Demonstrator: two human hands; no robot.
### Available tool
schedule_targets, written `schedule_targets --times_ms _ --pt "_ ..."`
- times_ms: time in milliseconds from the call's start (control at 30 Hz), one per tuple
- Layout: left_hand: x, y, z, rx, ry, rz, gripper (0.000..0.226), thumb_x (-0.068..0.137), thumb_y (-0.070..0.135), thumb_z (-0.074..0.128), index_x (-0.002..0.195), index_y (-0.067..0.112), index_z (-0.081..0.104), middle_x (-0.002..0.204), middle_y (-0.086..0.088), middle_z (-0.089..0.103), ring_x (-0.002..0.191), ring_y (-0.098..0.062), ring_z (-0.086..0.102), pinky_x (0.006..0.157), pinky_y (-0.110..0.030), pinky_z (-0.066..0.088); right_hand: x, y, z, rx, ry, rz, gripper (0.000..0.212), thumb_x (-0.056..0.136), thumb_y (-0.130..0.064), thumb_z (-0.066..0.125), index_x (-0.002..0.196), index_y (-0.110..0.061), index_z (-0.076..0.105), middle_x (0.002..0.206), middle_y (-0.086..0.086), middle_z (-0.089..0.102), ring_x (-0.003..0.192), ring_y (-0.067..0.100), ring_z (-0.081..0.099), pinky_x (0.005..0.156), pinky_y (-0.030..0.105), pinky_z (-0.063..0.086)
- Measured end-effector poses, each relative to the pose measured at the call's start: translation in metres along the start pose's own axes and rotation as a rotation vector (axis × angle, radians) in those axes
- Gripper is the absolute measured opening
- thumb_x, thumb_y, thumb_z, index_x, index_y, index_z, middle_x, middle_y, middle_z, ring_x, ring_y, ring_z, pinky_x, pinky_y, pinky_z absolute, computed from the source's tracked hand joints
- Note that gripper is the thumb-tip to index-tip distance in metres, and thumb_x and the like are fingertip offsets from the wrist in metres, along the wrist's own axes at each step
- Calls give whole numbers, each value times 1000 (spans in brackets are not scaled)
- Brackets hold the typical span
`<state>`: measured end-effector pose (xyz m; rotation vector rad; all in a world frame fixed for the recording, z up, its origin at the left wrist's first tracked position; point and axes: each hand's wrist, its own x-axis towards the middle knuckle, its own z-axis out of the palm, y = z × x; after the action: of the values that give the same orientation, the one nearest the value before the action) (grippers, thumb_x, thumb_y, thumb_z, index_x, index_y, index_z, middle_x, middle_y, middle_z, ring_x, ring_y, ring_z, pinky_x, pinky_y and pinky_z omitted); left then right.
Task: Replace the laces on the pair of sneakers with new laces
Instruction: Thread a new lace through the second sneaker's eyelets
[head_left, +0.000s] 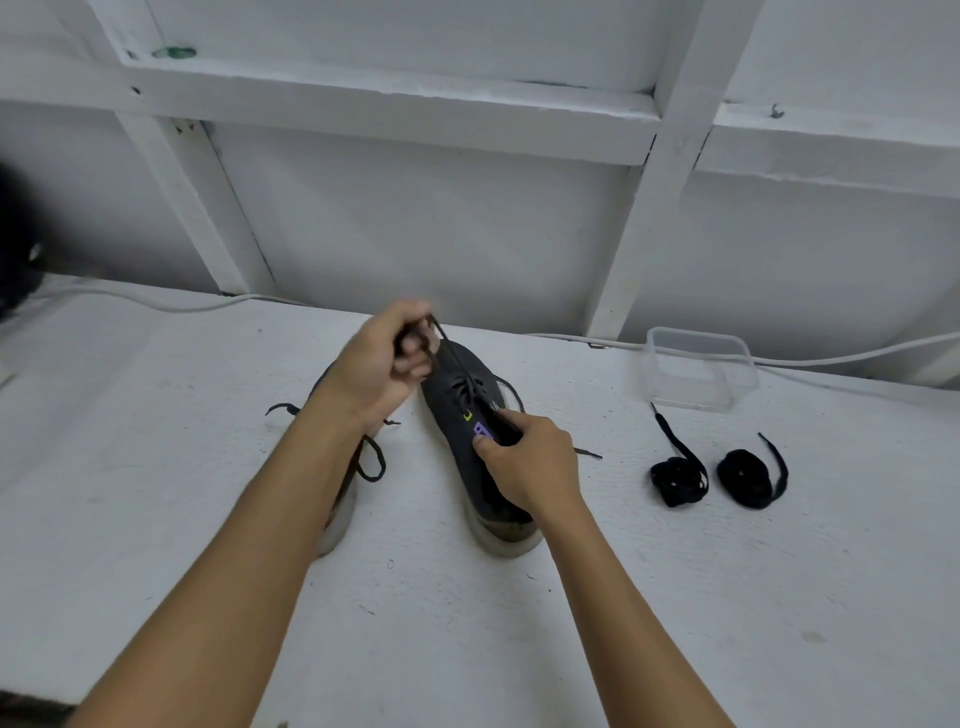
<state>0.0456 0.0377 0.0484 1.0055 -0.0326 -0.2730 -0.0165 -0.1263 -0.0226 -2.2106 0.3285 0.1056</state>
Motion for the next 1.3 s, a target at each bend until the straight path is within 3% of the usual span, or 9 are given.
schedule_targets --times_ms 100,300,467,567,633,767,900,1067,1300 --pt "-5 26 3 -227 -92 98 31 91 25 48 60 25 48 48 8 31 40 -6 21 46 -21 20 0 -1 1 -9 3 33 37 90 -40 67 125 -29 69 105 -3 72 88 20 68 81 37 59" --pt "-5 55 16 45 21 85 33 103 36 47 73 23 50 57 9 40 40 -5 26 46 -19 26 2 -7 -2 -33 -27 66 31 87 -51 66 103 -26 72 90 -5 71 86 20 67 77 36 59" --pt "0 53 28 34 -31 48 33 102 37 48 72 22 51 59 8 42 40 -6 27 47 -20 27 10 -28 -17 -38 -82 -138 53 90 -47 68 139 -28 59 135 -7 64 125 18 58 97 29 47" --pt "9 53 35 66 -61 60 31 101 36 50 74 21 51 62 7 45 42 -7 29 49 -21 28 24 -47 -28 16 -103 -298 18 96 -39 64 106 -28 75 95 -16 73 93 5 66 79 23 45" --pt "17 52 35 107 -28 84 28 101 34 51 77 20 52 68 5 52 45 -8 33 50 -21 32 33 -55 -39 172 -155 -281 23 100 -37 58 88 -22 71 75 -17 71 75 1 66 73 27 48" --pt "36 33 14 722 278 197 24 97 41 61 81 23 65 89 8 65 71 -10 57 70 -27 48 49 -55 -68 559 -134 -210 28 107 -33 47 89 -18 63 80 -7 74 91 14 72 87 45 57" --pt "44 -11 -10 1149 488 183 23 91 43 63 98 21 66 109 3 64 100 -16 61 85 -29 47 55 -48 -91 767 -62 -171 28 109 -30 42 91 -18 60 75 -4 66 84 16 71 76 36 58" --pt "45 -50 -5 1328 393 -31 25 92 47 61 82 25 65 88 8 66 99 -21 63 77 -27 43 60 -45 -102 961 -11 -137 24 110 -24 39 101 -15 60 68 -4 63 78 19 70 86 44 57" --pt "54 -61 5 1520 285 -110 32 82 56 70 93 27 72 93 8 63 94 -18 62 72 -27 43 68 -48 -109 966 39 -106 24 109 -23 45 107 -10 65 67 -1 58 64 16 65 71 32 59"
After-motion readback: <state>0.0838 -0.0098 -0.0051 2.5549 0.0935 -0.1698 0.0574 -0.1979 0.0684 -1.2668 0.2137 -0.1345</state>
